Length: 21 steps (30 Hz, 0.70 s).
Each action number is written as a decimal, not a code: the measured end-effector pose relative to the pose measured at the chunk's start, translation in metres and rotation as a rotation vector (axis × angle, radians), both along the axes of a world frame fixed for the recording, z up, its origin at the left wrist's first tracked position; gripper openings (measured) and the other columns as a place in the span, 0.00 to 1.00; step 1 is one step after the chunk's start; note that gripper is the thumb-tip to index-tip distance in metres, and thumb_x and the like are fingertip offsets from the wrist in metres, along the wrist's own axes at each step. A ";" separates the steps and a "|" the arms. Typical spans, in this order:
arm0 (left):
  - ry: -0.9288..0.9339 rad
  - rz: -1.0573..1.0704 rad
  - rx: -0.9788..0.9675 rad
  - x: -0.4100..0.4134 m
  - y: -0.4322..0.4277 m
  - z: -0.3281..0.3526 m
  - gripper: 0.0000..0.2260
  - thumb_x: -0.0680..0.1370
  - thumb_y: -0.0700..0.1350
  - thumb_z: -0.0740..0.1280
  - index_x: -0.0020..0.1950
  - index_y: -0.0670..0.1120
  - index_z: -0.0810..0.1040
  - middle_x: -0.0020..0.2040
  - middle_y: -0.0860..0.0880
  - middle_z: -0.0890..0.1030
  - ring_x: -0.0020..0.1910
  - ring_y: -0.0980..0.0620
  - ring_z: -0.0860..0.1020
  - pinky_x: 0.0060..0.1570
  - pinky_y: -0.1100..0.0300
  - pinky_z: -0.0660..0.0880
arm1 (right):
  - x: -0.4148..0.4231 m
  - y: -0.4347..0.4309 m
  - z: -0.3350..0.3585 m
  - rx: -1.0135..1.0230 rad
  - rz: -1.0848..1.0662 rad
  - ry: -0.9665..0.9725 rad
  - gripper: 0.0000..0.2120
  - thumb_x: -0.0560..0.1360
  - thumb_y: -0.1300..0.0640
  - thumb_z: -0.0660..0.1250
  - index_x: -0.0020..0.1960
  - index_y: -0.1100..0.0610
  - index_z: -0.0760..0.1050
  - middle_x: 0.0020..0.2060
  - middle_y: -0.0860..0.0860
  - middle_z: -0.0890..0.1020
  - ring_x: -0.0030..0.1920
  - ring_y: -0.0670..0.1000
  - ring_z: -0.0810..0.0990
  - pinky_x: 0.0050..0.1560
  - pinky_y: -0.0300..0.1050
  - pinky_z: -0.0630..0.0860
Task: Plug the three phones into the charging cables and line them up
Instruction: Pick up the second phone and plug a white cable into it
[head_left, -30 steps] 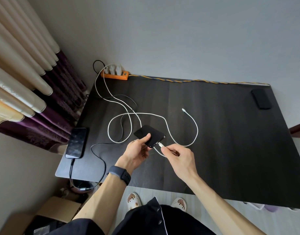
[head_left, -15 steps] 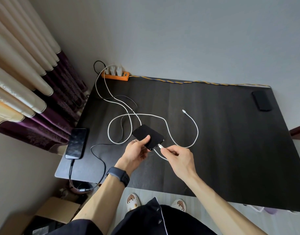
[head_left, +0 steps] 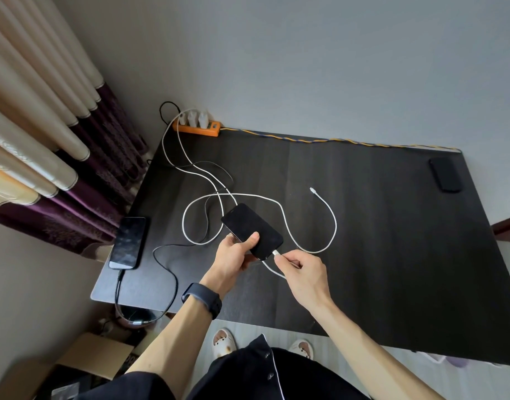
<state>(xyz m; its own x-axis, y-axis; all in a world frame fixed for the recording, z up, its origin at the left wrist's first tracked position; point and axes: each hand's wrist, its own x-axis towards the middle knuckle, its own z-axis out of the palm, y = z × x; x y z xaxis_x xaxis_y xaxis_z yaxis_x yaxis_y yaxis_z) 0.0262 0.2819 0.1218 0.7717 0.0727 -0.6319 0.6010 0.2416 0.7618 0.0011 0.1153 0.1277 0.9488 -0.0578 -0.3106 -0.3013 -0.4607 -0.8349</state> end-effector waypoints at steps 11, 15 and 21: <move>0.144 -0.338 0.299 -0.019 0.043 -0.024 0.16 0.79 0.38 0.68 0.65 0.37 0.71 0.41 0.47 0.78 0.22 0.60 0.78 0.21 0.70 0.69 | -0.020 0.006 -0.045 -0.647 0.784 0.099 0.23 0.72 0.33 0.60 0.40 0.50 0.82 0.37 0.45 0.84 0.47 0.49 0.79 0.60 0.51 0.65; 0.283 -0.368 0.390 -0.038 0.074 -0.051 0.16 0.79 0.37 0.67 0.66 0.37 0.70 0.38 0.47 0.76 0.19 0.60 0.76 0.21 0.70 0.70 | -0.028 0.009 -0.078 -0.889 1.022 0.003 0.14 0.78 0.46 0.60 0.56 0.51 0.79 0.56 0.51 0.79 0.65 0.54 0.69 0.72 0.63 0.48; 0.341 -0.552 0.679 -0.046 0.111 -0.103 0.22 0.77 0.50 0.70 0.68 0.44 0.74 0.56 0.43 0.83 0.55 0.42 0.81 0.55 0.54 0.77 | -0.039 0.024 -0.108 -0.918 0.973 -0.018 0.12 0.68 0.54 0.72 0.51 0.52 0.81 0.59 0.53 0.80 0.70 0.58 0.70 0.65 0.63 0.65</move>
<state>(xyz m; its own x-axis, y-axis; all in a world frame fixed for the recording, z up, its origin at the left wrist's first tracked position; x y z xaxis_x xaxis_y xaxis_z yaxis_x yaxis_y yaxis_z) -0.0195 0.3933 0.0186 0.5882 0.1875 -0.7867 0.7148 -0.5756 0.3972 -0.0379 0.1393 0.0195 0.7263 0.4601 -0.5107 0.4759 -0.8727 -0.1093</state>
